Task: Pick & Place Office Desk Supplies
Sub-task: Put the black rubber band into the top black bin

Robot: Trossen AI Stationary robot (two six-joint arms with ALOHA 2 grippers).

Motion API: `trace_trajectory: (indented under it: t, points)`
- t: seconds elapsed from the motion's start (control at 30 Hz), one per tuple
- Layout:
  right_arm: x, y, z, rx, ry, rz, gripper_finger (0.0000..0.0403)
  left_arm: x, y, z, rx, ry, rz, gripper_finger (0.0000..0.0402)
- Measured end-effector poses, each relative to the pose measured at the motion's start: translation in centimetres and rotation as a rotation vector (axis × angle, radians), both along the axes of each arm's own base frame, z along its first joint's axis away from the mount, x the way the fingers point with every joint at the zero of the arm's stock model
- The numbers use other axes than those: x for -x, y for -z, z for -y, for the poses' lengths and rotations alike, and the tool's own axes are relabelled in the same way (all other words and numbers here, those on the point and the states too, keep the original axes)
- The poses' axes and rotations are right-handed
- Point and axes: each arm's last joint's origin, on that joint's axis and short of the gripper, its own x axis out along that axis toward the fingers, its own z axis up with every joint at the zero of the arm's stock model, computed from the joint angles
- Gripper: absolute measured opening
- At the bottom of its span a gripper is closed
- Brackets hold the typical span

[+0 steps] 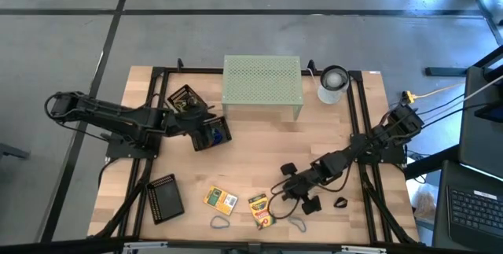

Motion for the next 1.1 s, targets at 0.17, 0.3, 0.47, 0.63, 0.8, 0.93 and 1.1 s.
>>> trace_trajectory:
  t: [0.17, 0.3, 0.47, 0.63, 0.8, 0.93, 1.1]
  points:
    - [-1.3, -2.5, 1.2, 0.044, 0.049, 0.046, 0.0007, -0.8, -0.7, 1.2, -0.08, 0.119, 0.063, 0.0143]
    - [-2.6, -5.3, 2.3, 0.137, 0.152, 0.144, 0.0013, -1.4, -0.7, 2.3, -0.106, 0.217, 0.082, 0.0152]
    - [-4.1, -9.8, 3.5, 0.181, 0.304, 0.303, 0.0014, -2.1, -0.3, 3.6, -0.115, 0.297, 0.09, 0.0171]
    - [-5.2, -13.1, 4.4, 0.179, 0.343, 0.407, 0.001, -3.4, -0.1, 4.8, -0.147, 0.347, 0.158, 0.0188]
    - [-6.0, -14.7, 5.2, 0.156, 0.377, 0.45, 0.0012, -4.8, -0.3, 5.9, -0.237, 0.441, 0.257, 0.0194]
    - [-6.3, -15.2, 5.6, 0.152, 0.392, 0.465, 0.0013, -5.8, -0.4, 6.6, -0.287, 0.495, 0.348, 0.0194]
    - [-6.5, -15.4, 5.9, 0.146, 0.4, 0.491, 0.0013, -6.9, -0.1, 6.9, -0.35, 0.502, 0.427, 0.0194]
